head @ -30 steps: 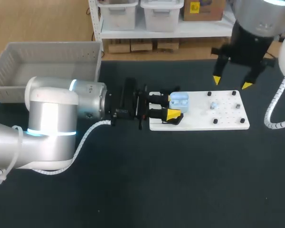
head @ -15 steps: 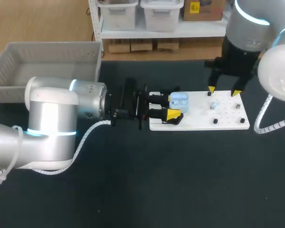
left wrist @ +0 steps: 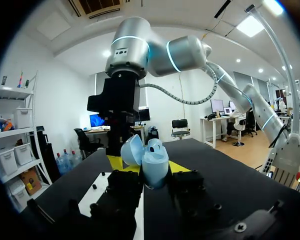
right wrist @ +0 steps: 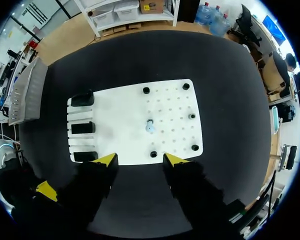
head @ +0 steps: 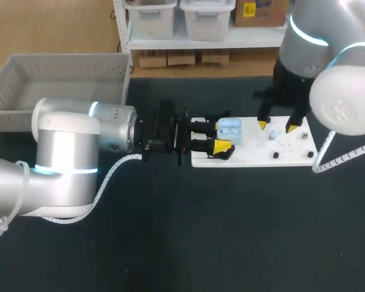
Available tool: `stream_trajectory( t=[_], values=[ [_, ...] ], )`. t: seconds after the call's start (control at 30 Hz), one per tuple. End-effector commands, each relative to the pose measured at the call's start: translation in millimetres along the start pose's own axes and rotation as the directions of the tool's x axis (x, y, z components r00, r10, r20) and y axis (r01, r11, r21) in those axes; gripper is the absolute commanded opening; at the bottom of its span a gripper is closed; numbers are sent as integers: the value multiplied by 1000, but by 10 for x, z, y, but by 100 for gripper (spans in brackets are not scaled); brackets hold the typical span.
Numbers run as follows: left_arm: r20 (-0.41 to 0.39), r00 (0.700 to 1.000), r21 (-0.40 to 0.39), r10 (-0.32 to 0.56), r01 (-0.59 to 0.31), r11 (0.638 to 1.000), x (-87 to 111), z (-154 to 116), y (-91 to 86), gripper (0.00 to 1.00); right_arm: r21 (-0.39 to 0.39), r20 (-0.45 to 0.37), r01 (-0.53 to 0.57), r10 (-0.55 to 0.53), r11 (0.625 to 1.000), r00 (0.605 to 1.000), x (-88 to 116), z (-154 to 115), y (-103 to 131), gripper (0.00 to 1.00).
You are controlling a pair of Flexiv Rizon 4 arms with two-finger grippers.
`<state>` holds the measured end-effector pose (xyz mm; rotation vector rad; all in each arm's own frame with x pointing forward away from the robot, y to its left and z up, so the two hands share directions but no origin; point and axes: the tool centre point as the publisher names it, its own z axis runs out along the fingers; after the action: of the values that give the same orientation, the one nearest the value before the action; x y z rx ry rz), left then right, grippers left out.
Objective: Pick up each earbud case from the left stands, insert the matching earbuds, close the lid, and place the case in the box.
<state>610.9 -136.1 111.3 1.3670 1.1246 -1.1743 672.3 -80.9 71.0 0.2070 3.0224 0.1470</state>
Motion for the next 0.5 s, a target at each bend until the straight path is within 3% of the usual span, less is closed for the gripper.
stream_trajectory(
  t=[0.03, 0.33, 0.43, 0.5],
  values=[
    [2, 1000, -7, 3, -3, 1000, 7, 2, -18, 0, -6, -6, -9, 9, 1000, 1000, -96, 130, -10, 50],
    [2, 1000, -7, 3, -3, 1000, 7, 2, -18, 0, -12, -12, -35, 35, 999, 999, -167, 304, -90, 50],
    [2, 1000, -7, 3, -3, 1000, 7, 2, -18, 0, -14, -17, -52, 52, 999, 999, -191, 335, -127, 60],
    [2, 1000, -7, 3, -3, 1000, 7, 2, -18, 0, -16, -17, -55, 55, 998, 998, -192, 354, -136, 61]
  ],
)
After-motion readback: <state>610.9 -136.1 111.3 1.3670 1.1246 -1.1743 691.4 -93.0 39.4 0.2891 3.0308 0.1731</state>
